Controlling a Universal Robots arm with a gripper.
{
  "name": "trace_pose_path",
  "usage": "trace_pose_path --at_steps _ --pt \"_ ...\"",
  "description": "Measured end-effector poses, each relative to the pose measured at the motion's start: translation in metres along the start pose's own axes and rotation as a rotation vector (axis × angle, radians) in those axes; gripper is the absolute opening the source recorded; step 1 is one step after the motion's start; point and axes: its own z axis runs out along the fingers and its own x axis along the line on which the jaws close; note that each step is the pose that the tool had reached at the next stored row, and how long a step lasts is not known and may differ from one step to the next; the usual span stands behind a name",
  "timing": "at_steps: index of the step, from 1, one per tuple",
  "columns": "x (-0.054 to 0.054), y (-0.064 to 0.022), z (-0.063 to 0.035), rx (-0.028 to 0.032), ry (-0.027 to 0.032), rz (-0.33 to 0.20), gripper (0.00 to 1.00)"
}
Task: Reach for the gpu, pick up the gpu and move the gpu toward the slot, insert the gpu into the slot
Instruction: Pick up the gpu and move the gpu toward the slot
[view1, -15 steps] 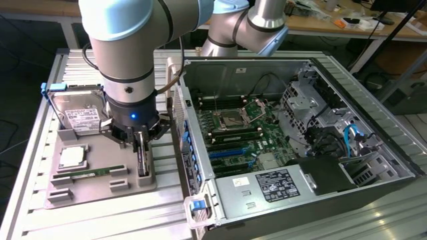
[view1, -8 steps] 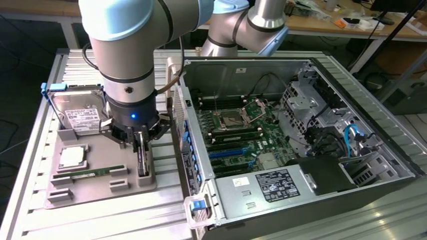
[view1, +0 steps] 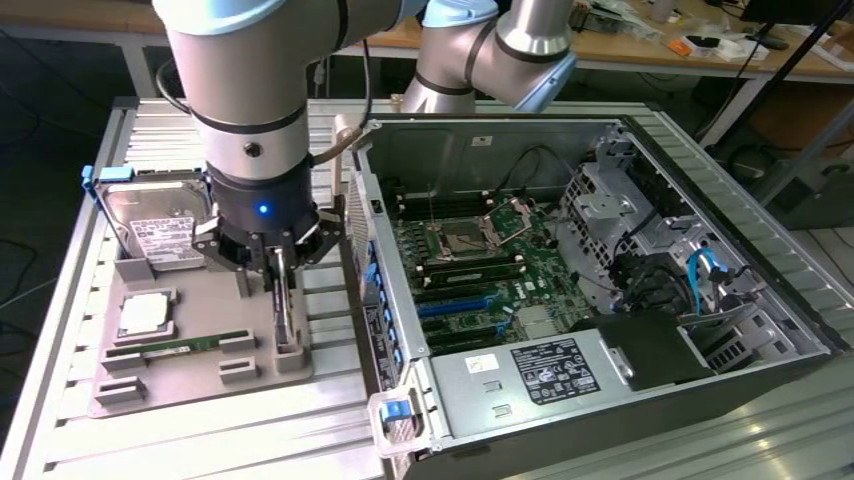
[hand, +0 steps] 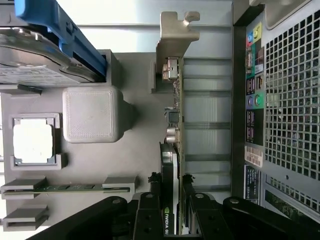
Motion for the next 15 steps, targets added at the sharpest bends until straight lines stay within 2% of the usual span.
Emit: trace_pose_path --at_steps 1,5,9,15 --pt "0.0 0.0002 -0.0058 0.0 -0.0004 0.0 0.27" --pt "0.0 0.0007 -0.0191 0.0 -0.0009 0.0 0.27" --pt "-0.001 0.0015 -0.039 0.0001 -0.0017 0.0 0.27" --pt "-0.001 0.0024 -0.0538 0.0 -0.0032 0.0 0.27"
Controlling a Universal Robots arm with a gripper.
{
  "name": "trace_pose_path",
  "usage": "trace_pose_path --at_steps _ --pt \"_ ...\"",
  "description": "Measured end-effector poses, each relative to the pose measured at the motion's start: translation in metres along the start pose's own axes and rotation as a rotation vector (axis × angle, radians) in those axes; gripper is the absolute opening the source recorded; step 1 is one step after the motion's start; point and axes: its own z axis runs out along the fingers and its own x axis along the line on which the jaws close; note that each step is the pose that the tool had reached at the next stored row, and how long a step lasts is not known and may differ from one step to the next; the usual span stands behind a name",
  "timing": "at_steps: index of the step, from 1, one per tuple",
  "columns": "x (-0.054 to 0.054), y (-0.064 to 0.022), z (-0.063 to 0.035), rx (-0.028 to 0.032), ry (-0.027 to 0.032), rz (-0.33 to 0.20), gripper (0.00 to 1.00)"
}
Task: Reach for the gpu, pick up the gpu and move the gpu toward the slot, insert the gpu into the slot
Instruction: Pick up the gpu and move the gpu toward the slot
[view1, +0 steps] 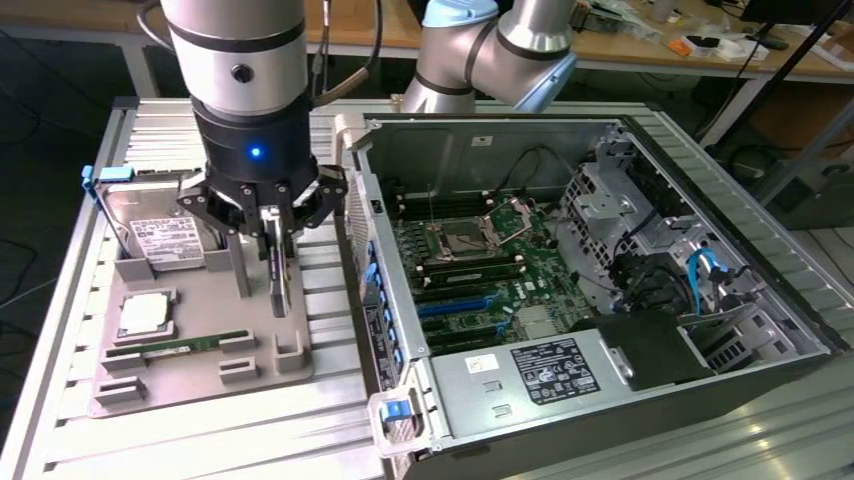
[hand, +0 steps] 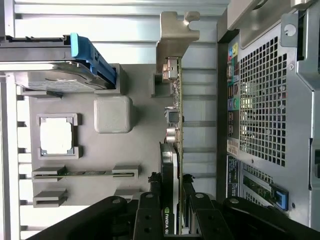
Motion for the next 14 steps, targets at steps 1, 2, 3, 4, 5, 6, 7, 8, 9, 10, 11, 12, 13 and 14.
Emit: trace_pose_path --at_steps 1,2,3,4,5,6,7,8,9,10,11,12,13,14 --pt "0.0 0.0001 -0.0015 0.0 -0.0004 0.0 0.27" --pt "0.0 0.0003 -0.0032 0.0 -0.0007 0.0 0.27" --pt "0.0 0.0006 -0.0051 0.0001 -0.0012 0.0 0.27" --pt "0.0 0.0011 -0.0076 0.0001 -0.0019 0.0 0.27" --pt "0.0 0.0013 -0.009 0.0001 -0.0023 0.0 0.27" --pt "0.0 0.0015 -0.0106 0.0 -0.0028 0.0 0.27" --pt "0.0 0.0016 -0.0125 0.0 -0.0031 0.0 0.27" --pt "0.0 0.0017 -0.015 0.0001 -0.0035 0.0 0.27" --pt "0.0 0.0019 -0.0175 0.0 -0.0038 0.0 0.27" --pt "0.0 0.002 -0.0203 0.0 -0.0039 0.0 0.27" --pt "-0.001 0.0021 -0.023 0.0 -0.0042 0.0 0.27" --pt "-0.001 0.0023 -0.0259 0.0 -0.0045 0.0 0.27" --pt "-0.001 0.0026 -0.0293 0.0001 -0.0046 0.0 0.27" --pt "-0.001 0.0028 -0.0321 0.0001 -0.0052 0.0 0.27"
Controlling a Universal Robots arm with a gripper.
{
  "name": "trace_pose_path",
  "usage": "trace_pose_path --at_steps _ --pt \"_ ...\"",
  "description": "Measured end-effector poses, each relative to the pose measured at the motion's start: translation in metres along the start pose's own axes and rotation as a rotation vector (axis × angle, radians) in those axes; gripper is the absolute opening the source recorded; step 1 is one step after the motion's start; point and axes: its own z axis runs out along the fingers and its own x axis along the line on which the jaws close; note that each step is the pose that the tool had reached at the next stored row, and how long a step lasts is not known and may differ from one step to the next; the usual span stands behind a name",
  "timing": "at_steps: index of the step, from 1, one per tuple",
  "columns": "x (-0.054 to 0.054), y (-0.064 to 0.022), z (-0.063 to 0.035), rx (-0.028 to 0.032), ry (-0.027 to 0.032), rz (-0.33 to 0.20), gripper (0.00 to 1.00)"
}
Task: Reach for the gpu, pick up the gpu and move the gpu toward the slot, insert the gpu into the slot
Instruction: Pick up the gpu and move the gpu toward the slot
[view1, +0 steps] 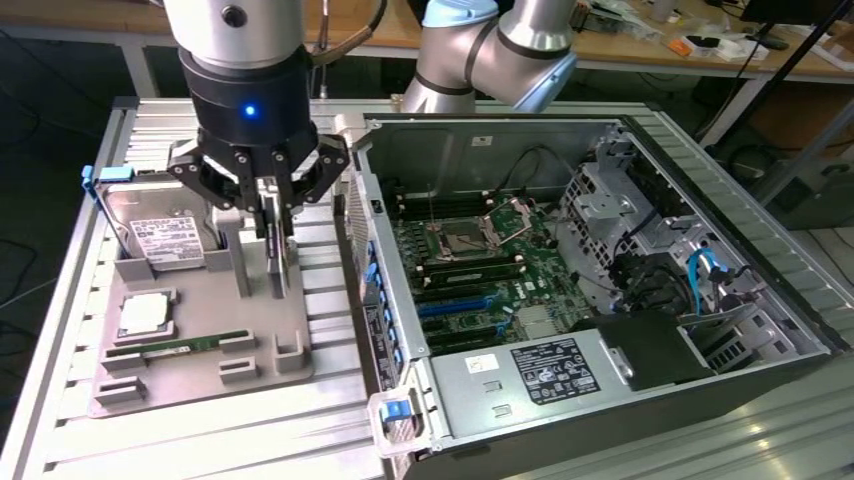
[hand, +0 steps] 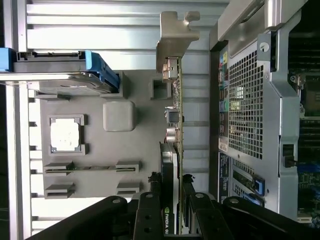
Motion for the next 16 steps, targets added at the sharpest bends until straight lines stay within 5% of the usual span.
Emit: trace_pose_path --at_steps 16 --pt "-0.002 0.0049 -0.0526 0.0 -0.0083 0.0 0.27"
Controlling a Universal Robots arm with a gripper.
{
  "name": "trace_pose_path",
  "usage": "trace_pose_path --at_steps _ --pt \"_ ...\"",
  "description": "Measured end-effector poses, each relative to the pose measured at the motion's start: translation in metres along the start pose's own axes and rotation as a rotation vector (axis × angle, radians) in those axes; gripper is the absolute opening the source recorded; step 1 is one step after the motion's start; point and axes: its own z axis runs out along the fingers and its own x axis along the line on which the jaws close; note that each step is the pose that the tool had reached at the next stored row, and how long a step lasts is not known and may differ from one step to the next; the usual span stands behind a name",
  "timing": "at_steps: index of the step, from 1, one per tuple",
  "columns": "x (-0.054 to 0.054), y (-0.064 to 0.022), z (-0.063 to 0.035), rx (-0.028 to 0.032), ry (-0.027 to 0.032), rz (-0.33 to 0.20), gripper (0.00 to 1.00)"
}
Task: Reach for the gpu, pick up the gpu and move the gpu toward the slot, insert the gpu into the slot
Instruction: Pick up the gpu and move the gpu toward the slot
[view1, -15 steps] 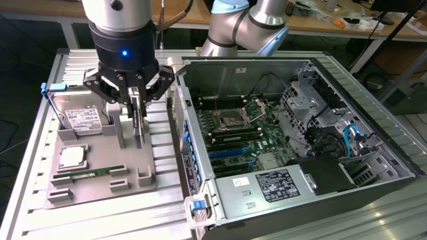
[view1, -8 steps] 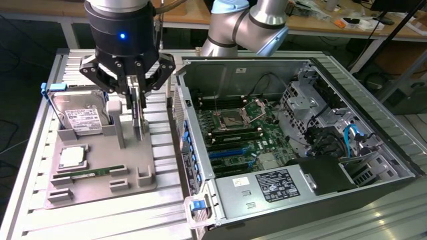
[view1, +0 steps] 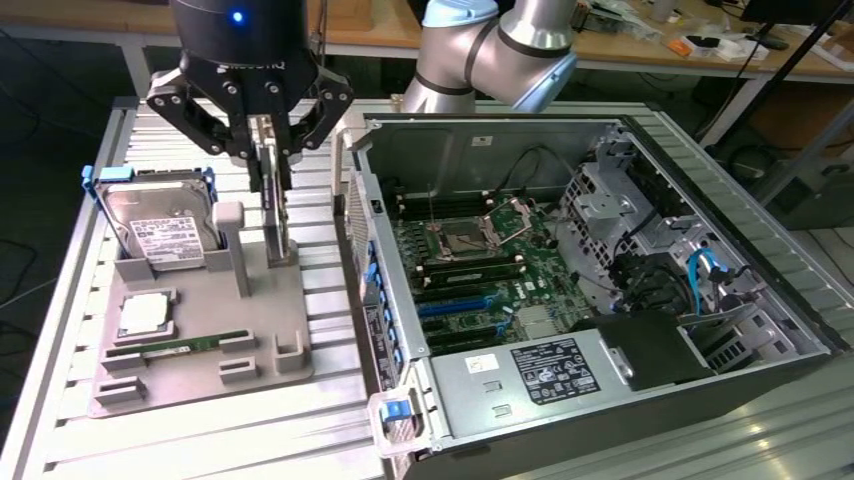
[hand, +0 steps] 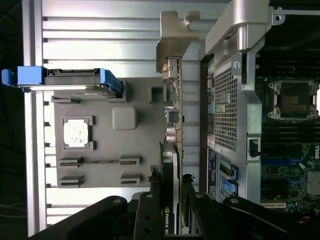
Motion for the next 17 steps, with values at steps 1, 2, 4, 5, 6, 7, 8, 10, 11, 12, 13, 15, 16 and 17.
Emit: trace_pose_path --at_steps 1,2,4,5,6,7,8,10,11,12,13,15,16,17 --pt "0.0 0.0 -0.0004 -0.0001 -0.0008 0.0 0.27" --pt "0.0 0.0001 -0.0005 -0.0001 -0.0008 0.0 0.27" --pt "0.0 0.0001 -0.0006 0.0 -0.0006 0.0 0.27" --pt "0.0 0.0001 -0.0006 0.0 -0.0006 0.0 0.27" --pt "0.0 0.0001 -0.0006 -0.0006 -0.0006 0.0 0.27" --pt "0.0 0.0001 -0.002 -0.0036 -0.0005 0.0 0.27" --pt "0.0 0.0004 -0.0081 -0.0039 -0.0006 0.0 0.27" --pt "0.0 0.0007 -0.0164 -0.0039 -0.0009 0.0 0.27" --pt "0.0 0.0007 -0.0163 -0.004 -0.001 0.0 0.27" --pt "0.0 0.0007 -0.0163 -0.004 -0.001 0.0 0.27" --pt "0.0 0.0008 -0.0163 -0.0039 -0.001 0.0 0.27" --pt "-0.003 0.0008 -0.0165 -0.0038 -0.0005 0.0 0.27" --pt "-0.007 0.0008 -0.0166 -0.0038 -0.0001 0.0 0.27" --pt "-0.011 0.0008 -0.0168 -0.0038 0.0006 0.0 0.27"
